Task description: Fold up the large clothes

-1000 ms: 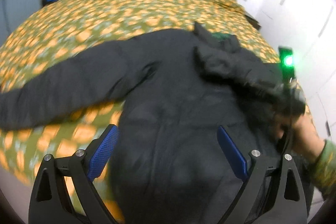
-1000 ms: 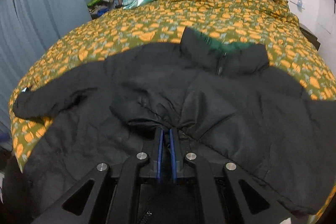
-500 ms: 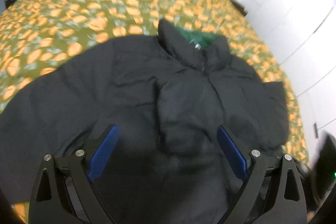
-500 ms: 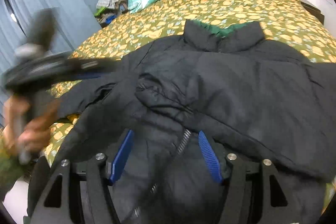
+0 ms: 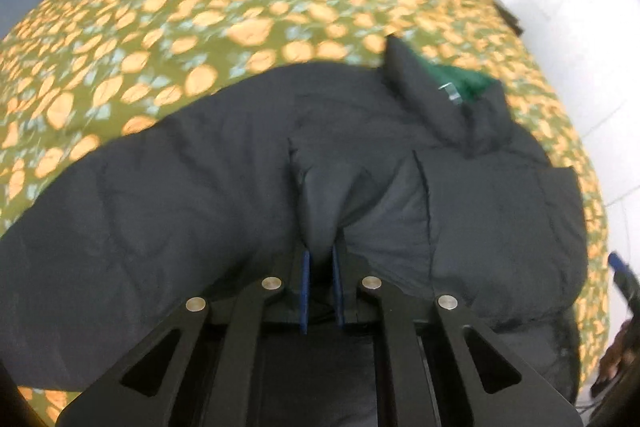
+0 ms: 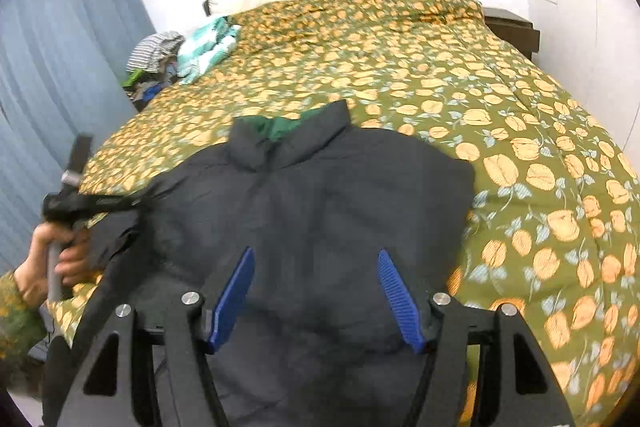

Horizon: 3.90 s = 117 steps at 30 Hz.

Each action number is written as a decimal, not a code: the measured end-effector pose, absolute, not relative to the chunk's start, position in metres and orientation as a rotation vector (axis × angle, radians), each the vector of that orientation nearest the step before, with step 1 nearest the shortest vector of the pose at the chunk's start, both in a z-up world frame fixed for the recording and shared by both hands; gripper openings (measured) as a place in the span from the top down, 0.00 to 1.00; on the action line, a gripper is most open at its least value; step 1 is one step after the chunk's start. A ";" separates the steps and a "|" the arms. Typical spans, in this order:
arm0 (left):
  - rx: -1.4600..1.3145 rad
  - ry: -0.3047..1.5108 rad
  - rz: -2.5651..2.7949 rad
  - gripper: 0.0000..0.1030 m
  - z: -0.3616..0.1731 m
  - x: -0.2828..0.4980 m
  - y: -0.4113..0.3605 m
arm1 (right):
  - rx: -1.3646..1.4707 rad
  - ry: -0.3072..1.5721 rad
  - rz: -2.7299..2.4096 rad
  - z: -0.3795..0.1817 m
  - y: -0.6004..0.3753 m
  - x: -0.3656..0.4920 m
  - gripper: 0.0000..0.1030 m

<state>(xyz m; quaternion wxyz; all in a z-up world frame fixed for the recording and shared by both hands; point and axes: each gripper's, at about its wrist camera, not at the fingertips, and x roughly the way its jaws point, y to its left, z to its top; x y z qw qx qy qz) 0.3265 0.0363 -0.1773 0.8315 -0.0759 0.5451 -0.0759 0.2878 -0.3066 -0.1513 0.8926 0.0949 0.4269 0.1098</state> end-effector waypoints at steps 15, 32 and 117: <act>-0.113 1.181 -0.124 0.89 -0.205 0.321 0.058 | 0.173 1.117 0.192 -0.208 -0.293 0.353 0.38; -0.096 1.210 -0.118 0.88 -0.224 0.326 0.054 | 0.188 1.166 0.075 -0.233 -0.294 0.402 0.36; 0.311 0.917 -0.565 0.04 -0.145 0.072 -0.099 | 0.306 0.931 0.145 -0.161 -0.252 0.086 0.21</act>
